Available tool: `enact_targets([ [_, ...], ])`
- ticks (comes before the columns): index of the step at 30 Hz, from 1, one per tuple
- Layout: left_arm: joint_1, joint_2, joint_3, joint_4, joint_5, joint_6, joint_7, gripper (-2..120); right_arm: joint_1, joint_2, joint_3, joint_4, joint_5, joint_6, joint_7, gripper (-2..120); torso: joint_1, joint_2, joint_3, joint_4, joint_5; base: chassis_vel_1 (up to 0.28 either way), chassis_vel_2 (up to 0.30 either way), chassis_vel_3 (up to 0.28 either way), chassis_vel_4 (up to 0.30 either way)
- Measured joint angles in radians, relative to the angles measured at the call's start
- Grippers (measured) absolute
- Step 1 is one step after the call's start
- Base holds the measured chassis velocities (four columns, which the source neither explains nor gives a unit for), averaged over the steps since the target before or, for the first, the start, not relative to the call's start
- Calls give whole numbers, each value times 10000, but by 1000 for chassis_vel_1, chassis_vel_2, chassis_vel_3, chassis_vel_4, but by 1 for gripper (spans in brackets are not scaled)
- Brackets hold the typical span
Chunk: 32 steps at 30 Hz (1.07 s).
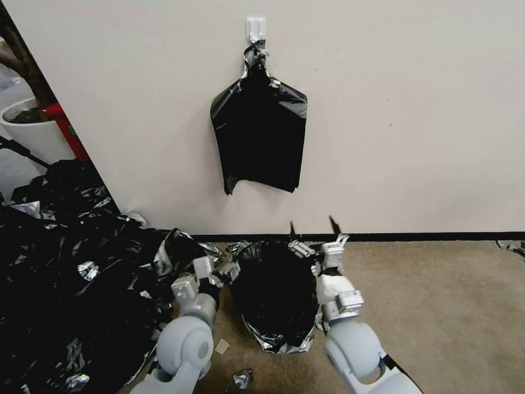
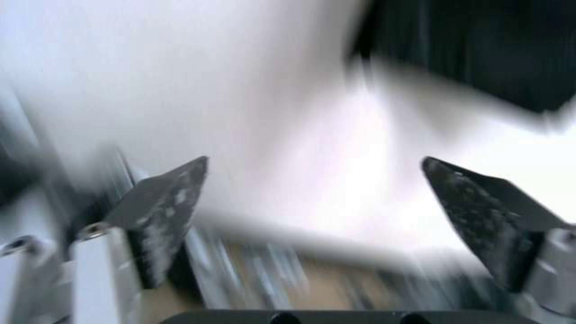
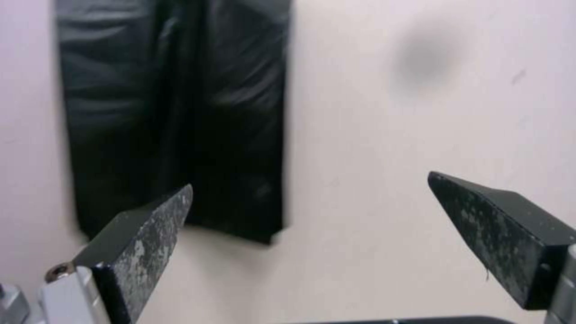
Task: Place a trash bag onto the trash bin.
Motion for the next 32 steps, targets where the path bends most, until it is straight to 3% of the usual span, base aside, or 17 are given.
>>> enact_targets([
  [1,0,0,0,0,0,0,0,94,0,0,0,0,0,0,0,100,0,0,0,0,0,0,0,0,0],
  [4,-278,139,-936,411,1283,-1519,759,99,-68,138,750,47,124,48,-134,100,0,0,0,-2,0,0,0,0,0],
  [6,-306,175,-1086,407,1306,-1627,948,99,-92,188,887,80,218,10,-156,100,0,0,0,-1,0,0,0,0,0],
  [9,-465,293,-1778,315,1215,-2014,1956,100,-140,490,1434,117,560,-93,-321,100,0,0,0,-2,2,0,0,0,0],
  [11,-487,298,-1867,304,1181,-2060,2120,100,-148,542,1508,106,608,-118,-371,100,0,0,0,-1,0,0,0,0,0],
  [32,-494,296,-1870,283,1054,-1944,2137,100,-153,564,1503,95,639,-162,-419,100,0,0,0,-1,-1,0,0,0,0],
])
